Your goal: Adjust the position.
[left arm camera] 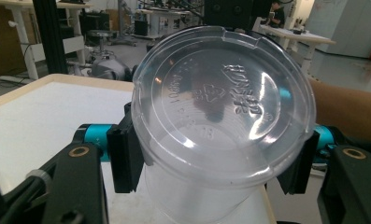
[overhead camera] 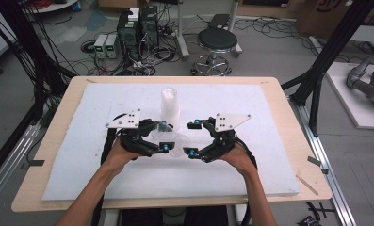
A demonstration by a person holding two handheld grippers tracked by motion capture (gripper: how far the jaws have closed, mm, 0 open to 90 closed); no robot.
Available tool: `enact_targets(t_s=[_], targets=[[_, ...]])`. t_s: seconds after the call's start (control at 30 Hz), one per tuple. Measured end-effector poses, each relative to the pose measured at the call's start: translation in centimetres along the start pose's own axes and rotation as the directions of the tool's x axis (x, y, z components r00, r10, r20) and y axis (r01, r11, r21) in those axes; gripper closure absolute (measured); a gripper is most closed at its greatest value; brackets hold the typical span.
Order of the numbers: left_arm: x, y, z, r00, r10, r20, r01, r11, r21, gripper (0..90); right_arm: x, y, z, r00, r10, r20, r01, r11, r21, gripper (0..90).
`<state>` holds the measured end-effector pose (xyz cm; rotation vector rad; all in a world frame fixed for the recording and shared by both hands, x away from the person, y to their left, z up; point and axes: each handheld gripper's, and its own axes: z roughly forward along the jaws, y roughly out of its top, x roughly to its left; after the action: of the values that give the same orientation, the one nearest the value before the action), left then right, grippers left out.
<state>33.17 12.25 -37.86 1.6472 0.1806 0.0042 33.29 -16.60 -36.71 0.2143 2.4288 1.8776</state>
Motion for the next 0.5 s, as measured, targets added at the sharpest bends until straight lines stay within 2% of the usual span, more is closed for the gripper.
enact_targets(t_s=[0.2, 0.5], targets=[[-0.1, 0.2, 0.5, 1.0, 0.003, 0.005, -0.003, 1.0, -0.002, 36.7, 0.2, 0.1, 1.1, 0.9999, -0.009, -0.014, 0.01, 0.9998, 0.017, 14.8], [-0.1, 0.3, 1.0, 0.9999, 0.004, 0.017, -0.004, 1.0, -0.007, 36.7, 0.3, 0.1, 1.7, 0.9996, -0.015, -0.025, 0.016, 0.9994, 0.032, 14.8]])
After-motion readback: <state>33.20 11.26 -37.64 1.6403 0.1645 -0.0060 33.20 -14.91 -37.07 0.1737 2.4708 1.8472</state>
